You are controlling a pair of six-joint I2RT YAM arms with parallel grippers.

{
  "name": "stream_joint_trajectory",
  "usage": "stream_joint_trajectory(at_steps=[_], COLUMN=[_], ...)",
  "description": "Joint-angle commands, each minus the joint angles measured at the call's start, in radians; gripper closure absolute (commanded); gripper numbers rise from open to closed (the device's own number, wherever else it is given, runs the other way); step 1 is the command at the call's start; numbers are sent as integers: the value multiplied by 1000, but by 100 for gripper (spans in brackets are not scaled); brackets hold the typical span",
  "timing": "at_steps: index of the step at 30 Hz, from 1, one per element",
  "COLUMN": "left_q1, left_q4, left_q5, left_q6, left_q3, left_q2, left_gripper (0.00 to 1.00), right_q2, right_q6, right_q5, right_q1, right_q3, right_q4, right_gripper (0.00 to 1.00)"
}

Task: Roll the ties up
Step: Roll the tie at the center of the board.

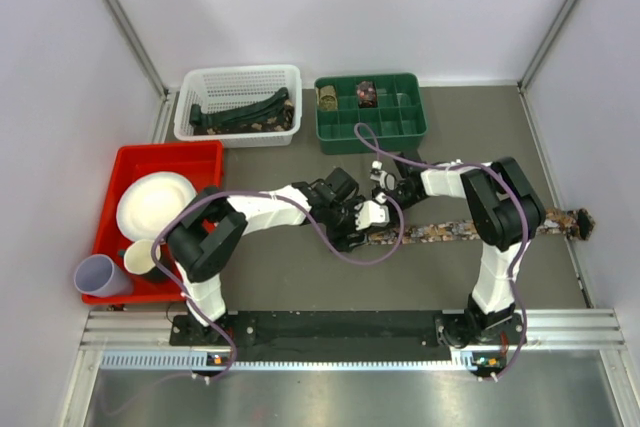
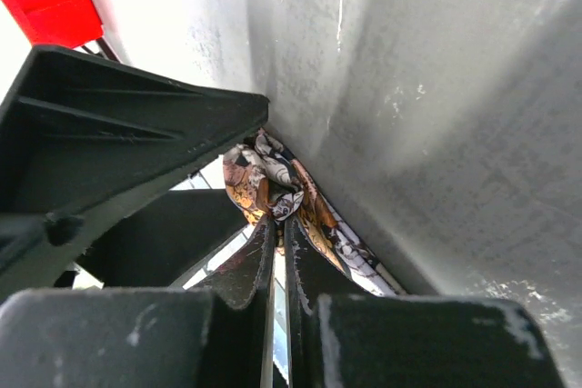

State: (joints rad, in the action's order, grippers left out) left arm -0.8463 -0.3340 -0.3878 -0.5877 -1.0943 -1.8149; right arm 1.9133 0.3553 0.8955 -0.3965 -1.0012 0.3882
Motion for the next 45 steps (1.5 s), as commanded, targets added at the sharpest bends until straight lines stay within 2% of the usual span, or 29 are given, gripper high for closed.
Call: stream_joint_trajectory(at_steps=[1,10,12,16,20,24,26,30,39,45], left_q1=[-4,-30,-34,-33,-33,-33,-33,-30,52,52], left_q4=[33,38,29,-42,-54,-66,-69,-69,-48,-13], left_q5=[24,33,33,37,21,29,21,20,-29,-59], left_q6=[25,0,-9,-41,-83,-78,-80,-38,-17,-4], left_q3=[-24,-64,-70,-61,6,16,11,-1,63,60], left_q2=[-15,-83,-95,-92,-37,-43,-47,-43,43,65], left_gripper=[23,23,28,54,67,74,73,42,35,41], right_q2=[7,-10,-13,-14,-11,0,9,27,56,61], right_q6=[-30,-15,-15,-25,-48,-68,-69,-79,-90,-90], right_q5=[5,40,43,33,16,2,-6,-41,-113,-142], right_q1=[-7,-7,-7,-7,4,13,15,15,15,16], right_q3=[-13,-4,-7,-17,-34,-43,-46,-47,-37,-31], right_q4=[8,-6,0,20,54,72,66,57,64,66], right_gripper=[100,100,100,100,100,100,100,100,100,100])
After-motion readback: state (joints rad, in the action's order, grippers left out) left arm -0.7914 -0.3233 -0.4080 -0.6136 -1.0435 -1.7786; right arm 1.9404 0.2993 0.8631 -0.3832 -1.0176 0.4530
